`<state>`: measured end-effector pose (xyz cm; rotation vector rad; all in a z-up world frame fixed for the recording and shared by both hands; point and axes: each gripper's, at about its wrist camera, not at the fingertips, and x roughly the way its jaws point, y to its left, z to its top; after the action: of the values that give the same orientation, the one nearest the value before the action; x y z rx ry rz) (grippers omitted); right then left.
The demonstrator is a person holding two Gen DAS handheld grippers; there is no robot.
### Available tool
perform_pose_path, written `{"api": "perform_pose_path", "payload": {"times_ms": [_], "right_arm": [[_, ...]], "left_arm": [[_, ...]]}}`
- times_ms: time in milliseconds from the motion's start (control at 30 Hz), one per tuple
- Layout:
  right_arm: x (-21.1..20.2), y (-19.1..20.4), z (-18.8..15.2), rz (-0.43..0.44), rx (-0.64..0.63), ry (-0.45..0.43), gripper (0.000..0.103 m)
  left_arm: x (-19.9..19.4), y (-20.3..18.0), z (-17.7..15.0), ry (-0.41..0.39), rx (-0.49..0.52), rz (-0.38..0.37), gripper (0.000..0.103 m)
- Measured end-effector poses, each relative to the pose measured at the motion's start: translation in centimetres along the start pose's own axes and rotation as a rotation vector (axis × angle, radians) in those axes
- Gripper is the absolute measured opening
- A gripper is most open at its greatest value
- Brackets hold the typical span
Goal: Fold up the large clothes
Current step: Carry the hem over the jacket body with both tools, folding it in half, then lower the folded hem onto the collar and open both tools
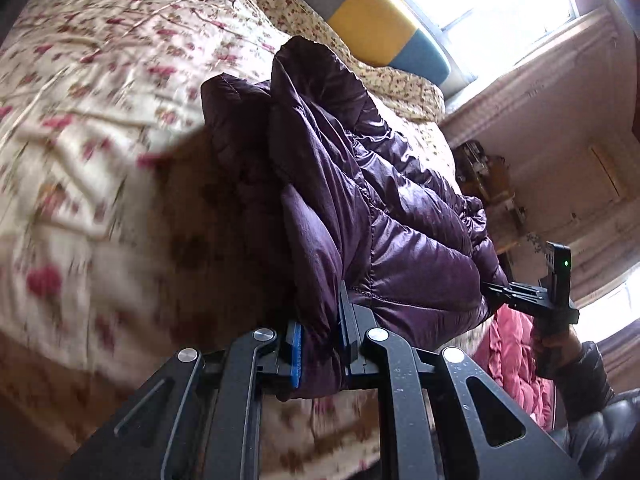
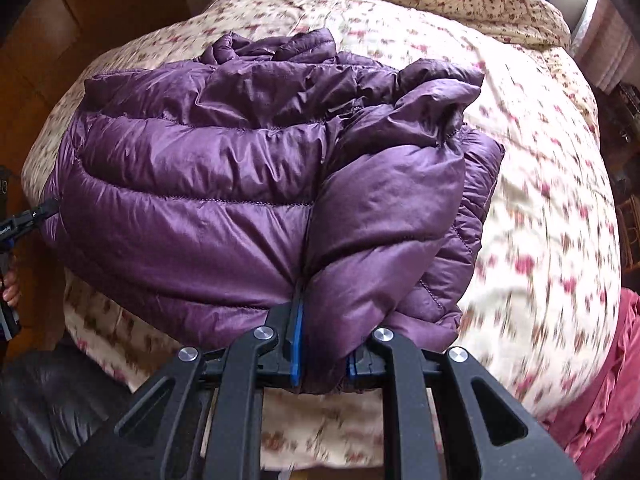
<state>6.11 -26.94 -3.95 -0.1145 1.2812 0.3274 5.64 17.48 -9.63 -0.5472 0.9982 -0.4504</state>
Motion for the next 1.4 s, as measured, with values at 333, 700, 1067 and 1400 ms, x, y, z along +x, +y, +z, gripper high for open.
{"api": "perform_pose_path", "payload": {"times_ms": [333, 700, 1067, 1400], "right_arm": [[-1.2, 0.0, 1.4, -0.192, -0.014, -0.071, 0.065], [-5.7, -0.2, 4.6, -0.217, -0.013, -0.186, 0.089], [3.6, -4.3, 13.1, -0.221, 0.175, -0.082, 0.034], [3.8, -1.6, 14.5, -0.474, 0.066, -0.263, 0.006]], "left_arm": [[-3.2, -0.2, 3.0, -0.187, -0.009, 0.117, 0.072], [1.8, 0.1, 9.6, -0.146, -0.069, 0.17, 0.068], [4.1, -0.5, 12.1, -0.126, -0.063, 0.222, 0.03], [6.3, -1.9, 14.0, -0.161, 0.072, 0.437, 0.012]]}}
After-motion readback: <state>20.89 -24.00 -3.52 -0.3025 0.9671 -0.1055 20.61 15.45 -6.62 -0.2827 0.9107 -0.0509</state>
